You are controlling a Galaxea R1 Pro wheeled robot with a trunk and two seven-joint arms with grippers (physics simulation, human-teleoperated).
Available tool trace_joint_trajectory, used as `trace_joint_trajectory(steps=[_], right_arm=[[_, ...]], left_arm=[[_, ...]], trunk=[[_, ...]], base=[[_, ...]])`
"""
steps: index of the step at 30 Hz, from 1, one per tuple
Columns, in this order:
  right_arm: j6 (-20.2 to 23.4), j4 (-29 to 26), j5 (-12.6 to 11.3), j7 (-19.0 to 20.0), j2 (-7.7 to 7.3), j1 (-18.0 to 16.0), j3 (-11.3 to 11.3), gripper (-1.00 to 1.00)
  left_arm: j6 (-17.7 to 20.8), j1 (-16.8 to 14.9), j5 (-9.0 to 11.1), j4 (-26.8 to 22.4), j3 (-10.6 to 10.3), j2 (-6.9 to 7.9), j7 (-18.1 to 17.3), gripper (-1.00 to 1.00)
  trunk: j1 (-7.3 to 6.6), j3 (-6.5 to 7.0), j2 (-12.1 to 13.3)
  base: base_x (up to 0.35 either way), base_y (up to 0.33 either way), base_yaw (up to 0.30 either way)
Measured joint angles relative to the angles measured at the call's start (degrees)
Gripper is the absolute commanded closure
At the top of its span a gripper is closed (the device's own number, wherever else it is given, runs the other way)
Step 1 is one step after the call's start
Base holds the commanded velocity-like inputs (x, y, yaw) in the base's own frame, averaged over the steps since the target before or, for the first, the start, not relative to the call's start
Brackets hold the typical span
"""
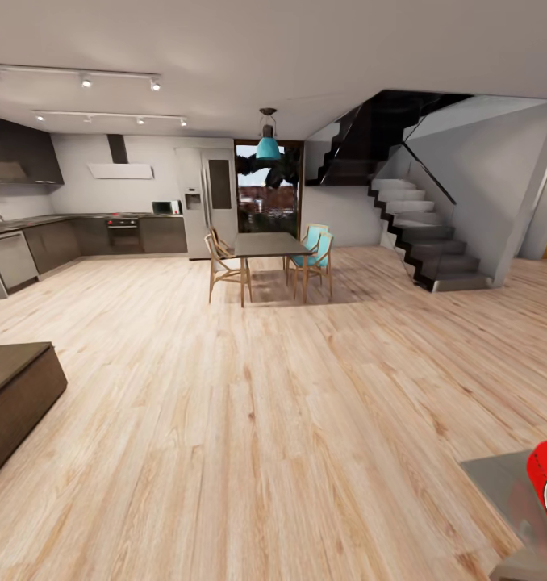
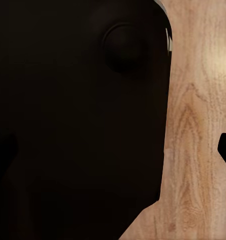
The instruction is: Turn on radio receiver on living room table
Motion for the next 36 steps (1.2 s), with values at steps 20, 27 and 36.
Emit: trace_joint_trajectory(steps=[20, 27, 36], right_arm=[[0.0, 0.0, 0.0, 0.0, -0.08, 0.0, 0.1, -1.0], [0.1, 0.0, 0.0, 0.0, -0.02, 0.0, 0.2, -1.0], [-0.5, 0.0, -0.4, 0.0, -0.18, 0.0, 0.0, -1.0]], left_arm=[[-0.1, 0.0, 0.0, 0.0, -0.1, -0.05, 0.0, -1.0], [-0.2, 0.0, 0.0, 0.0, -0.1, 0.0, 0.0, -1.0], [-0.1, 0.0, 0.0, 0.0, 0.0, -0.11, 0.0, -1.0]], trunk=[[0.0, 0.0, 0.0], [0.0, 0.0, 0.0], [0.0, 0.0, 0.0]], base=[[0.011, 0.0, 0.0], [0.0, 0.0, 0.0], [0.0, 0.0, -0.138]])
